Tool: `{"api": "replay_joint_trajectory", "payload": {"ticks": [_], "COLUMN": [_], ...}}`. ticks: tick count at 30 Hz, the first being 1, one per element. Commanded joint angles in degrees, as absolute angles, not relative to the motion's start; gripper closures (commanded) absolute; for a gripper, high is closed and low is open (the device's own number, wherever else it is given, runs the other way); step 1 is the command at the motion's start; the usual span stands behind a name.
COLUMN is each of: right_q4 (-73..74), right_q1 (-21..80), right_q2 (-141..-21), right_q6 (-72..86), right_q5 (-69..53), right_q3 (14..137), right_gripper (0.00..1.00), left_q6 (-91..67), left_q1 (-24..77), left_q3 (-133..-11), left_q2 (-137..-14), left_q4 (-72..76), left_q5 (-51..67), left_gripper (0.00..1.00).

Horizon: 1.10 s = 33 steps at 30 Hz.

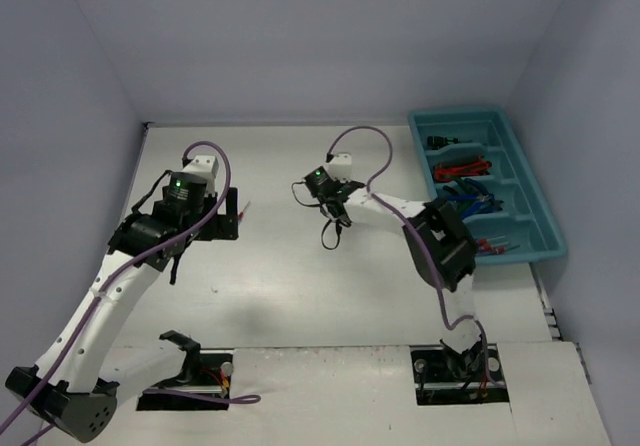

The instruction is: Sort the tools into containers

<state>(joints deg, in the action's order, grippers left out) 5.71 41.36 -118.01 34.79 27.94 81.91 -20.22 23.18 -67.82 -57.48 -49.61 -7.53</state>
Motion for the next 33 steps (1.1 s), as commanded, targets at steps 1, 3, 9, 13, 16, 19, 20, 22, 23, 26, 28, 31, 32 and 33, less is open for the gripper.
{"api": "replay_joint_trajectory", "payload": {"ticks": [1,3,9,13,16,19,20,22,23,26,28,31,32,33], "right_q4": [5.5,5.5,5.9,6.2,6.2,6.2,6.2,6.2,6.2,6.2,6.2,6.2,6.1,6.1], "right_q1": [36.0,32.1,15.2,2.4,-5.1,-9.4,-11.0,-13.0,-13.4,-13.4,-13.2,-12.3,-11.6,-11.0], "right_q2": [-95.8,-88.4,-71.5,-64.4,-63.8,-64.6,-65.2,-66.1,-66.4,-66.4,-66.4,-66.4,-66.3,-66.3], "right_q6": [36.5,37.7,42.5,43.6,43.6,43.4,43.3,43.1,42.9,42.0,40.8,38.1,37.1,36.2], "right_q5": [32.8,33.0,26.9,21.2,16.5,14.6,13.9,12.7,12.5,11.7,10.8,9.5,9.5,9.5], "right_q3": [73.3,67.5,51.6,44.6,41.7,40.6,40.5,40.7,41.0,43.1,44.9,47.3,48.0,48.7], "right_gripper": [1.0,1.0,1.0,1.0,0.98,0.9,0.82,0.66,0.58,0.38,0.35,0.35,0.35,0.35], "left_q6": [-20.6,-20.6,-20.0,-19.3,-18.6,-17.6,-17.0,-16.4,-16.0,-14.5,-13.9,-12.2,-11.6,-11.0], "left_q1": [22.9,22.8,22.1,21.3,21.0,20.2,19.8,18.6,18.0,16.3,14.9,13.5,13.2,12.8], "left_q3": [-67.1,-66.1,-62.9,-63.1,-63.6,-64.2,-64.5,-64.7,-64.7,-64.9,-66.1,-67.6,-68.8,-70.0], "left_q2": [-59.3,-60.4,-64.3,-67.9,-70.6,-73.5,-75.1,-77.3,-77.9,-82.1,-85.2,-89.4,-91.8,-94.1], "left_q4": [-46.2,-45.3,-40.8,-38.3,-36.7,-35.3,-34.6,-33.2,-32.4,-30.3,-29.4,-27.3,-27.0,-26.7], "left_q5": [-7.2,-6.4,-6.9,-6.6,-6.5,-6.5,-6.6,-6.3,-6.0,-5.0,-4.0,-1.5,-1.1,-0.8], "left_gripper": [0.1,0.1,0.1,0.1,0.1,0.1,0.1,0.1,0.1,0.1,0.1,0.11,0.14,0.17]}}
